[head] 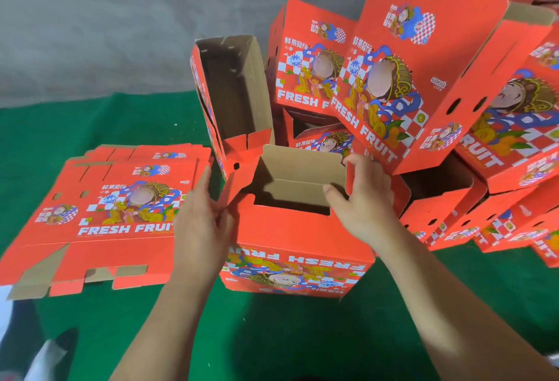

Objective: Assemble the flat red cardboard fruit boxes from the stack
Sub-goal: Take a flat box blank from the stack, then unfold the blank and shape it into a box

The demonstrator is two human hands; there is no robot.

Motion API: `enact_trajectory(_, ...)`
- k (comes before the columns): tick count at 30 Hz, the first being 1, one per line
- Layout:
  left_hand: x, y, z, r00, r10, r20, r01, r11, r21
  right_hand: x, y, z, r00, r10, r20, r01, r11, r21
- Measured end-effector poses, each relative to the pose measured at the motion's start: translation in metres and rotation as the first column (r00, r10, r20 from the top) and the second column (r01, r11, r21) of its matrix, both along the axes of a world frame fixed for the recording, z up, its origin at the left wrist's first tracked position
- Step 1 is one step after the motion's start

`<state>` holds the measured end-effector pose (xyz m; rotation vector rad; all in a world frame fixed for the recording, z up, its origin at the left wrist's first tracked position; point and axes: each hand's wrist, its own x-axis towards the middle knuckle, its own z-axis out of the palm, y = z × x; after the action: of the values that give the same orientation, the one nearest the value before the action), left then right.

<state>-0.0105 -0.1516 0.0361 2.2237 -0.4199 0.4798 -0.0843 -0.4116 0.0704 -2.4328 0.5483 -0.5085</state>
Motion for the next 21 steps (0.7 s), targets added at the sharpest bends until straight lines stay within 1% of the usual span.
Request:
enact_trajectory(3,0.005,0.002,0.000,0.991,-0.131,0.031,0.126,0.981,0.148,0.012,-0.009,0.009,0.996,-0.085,-0.030,0.087,0.996,0.036)
enact_trajectory(4,0.004,0.001,0.000,0.986,-0.160,0.039,0.152,0.976,0.156,0.015,-0.010,0.011,0.993,-0.105,-0.054,0.106,0.994,0.028)
enact_trajectory(6,0.001,0.000,-0.001,0.984,-0.172,0.055,0.165,0.979,0.119,0.017,-0.006,0.009,0.987,-0.134,-0.090,0.131,0.991,-0.039)
enact_trajectory(7,0.002,0.001,-0.001,0.977,-0.207,0.047,0.201,0.974,0.106,0.017,-0.004,0.007,0.985,-0.147,-0.087,0.141,0.988,-0.068)
enact_trajectory(8,0.005,0.003,0.000,0.962,-0.273,-0.002,0.272,0.958,0.087,0.018,-0.002,0.006,0.985,-0.155,-0.075,0.149,0.985,-0.085)
enact_trajectory(10,0.012,0.004,0.007,0.895,-0.409,-0.181,0.420,0.907,0.026,0.018,-0.003,0.003,0.989,-0.138,-0.058,0.134,0.988,-0.077)
enact_trajectory(11,0.016,0.003,0.010,0.862,-0.434,-0.263,0.462,0.885,0.056,0.018,-0.005,0.003,0.992,-0.116,-0.057,0.113,0.992,-0.051)
enact_trajectory(13,0.028,-0.005,0.015,0.844,-0.399,-0.359,0.492,0.842,0.221,0.019,-0.008,0.002,0.995,-0.064,-0.078,0.062,0.998,-0.026)
enact_trajectory(15,0.037,-0.018,0.020,0.868,-0.268,-0.418,0.436,0.815,0.382,0.018,-0.008,0.000,0.995,-0.012,-0.101,0.006,0.998,-0.057)
enact_trajectory(16,0.043,-0.026,0.022,0.891,-0.195,-0.410,0.390,0.790,0.473,0.016,-0.007,-0.001,0.994,0.014,-0.107,-0.021,0.997,-0.073)
enact_trajectory(18,0.053,-0.038,0.022,0.936,-0.104,-0.335,0.307,0.706,0.638,0.013,-0.008,-0.004,0.989,0.068,-0.132,-0.082,0.991,-0.102)
enact_trajectory(19,0.055,-0.043,0.021,0.946,-0.088,-0.312,0.286,0.675,0.680,0.011,-0.011,-0.005,0.985,0.101,-0.141,-0.115,0.989,-0.097)
enact_trajectory(20,0.055,-0.045,0.020,0.950,-0.080,-0.301,0.274,0.672,0.688,0.008,-0.014,-0.007,0.979,0.141,-0.146,-0.153,0.986,-0.069)
enact_trajectory(21,0.054,-0.046,0.017,0.955,-0.077,-0.286,0.258,0.689,0.677,0.006,-0.016,-0.008,0.971,0.184,-0.150,-0.191,0.981,-0.033)
